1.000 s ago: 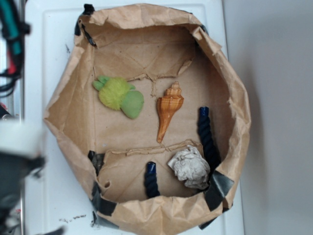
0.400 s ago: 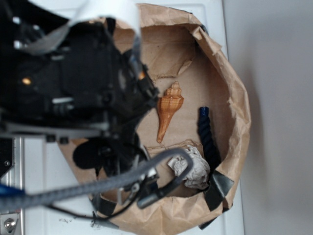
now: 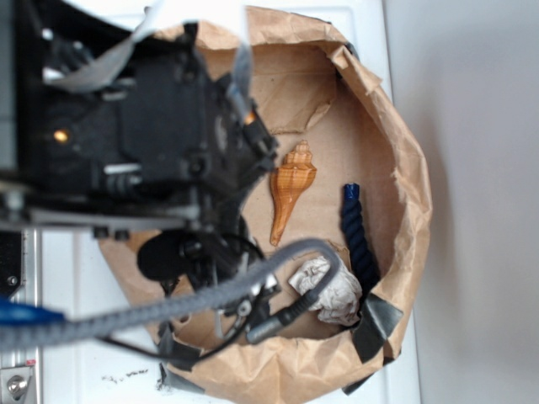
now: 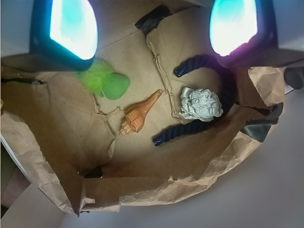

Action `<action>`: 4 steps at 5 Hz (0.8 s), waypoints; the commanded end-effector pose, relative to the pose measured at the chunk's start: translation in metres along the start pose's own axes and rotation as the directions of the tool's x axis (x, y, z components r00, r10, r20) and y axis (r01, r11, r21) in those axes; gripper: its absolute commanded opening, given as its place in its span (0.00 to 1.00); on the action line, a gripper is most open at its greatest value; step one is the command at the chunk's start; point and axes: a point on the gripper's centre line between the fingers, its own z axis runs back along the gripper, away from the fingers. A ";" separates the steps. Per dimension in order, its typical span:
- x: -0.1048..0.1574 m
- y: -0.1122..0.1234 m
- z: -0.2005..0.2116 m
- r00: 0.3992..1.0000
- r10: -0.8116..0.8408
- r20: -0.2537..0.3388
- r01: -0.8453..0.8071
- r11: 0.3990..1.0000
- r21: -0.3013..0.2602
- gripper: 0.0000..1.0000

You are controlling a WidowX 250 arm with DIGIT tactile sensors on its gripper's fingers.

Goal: Grab the shell.

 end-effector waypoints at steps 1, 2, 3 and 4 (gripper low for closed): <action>0.010 0.000 0.012 0.999 0.013 0.032 -0.012 1.000 -0.014 1.00; 0.000 0.006 0.007 1.000 -0.025 0.016 0.025 0.999 -0.041 1.00; -0.007 -0.004 -0.021 0.998 0.051 0.044 -0.052 0.999 0.002 1.00; -0.006 -0.010 -0.045 0.993 0.053 0.103 -0.058 0.997 0.044 1.00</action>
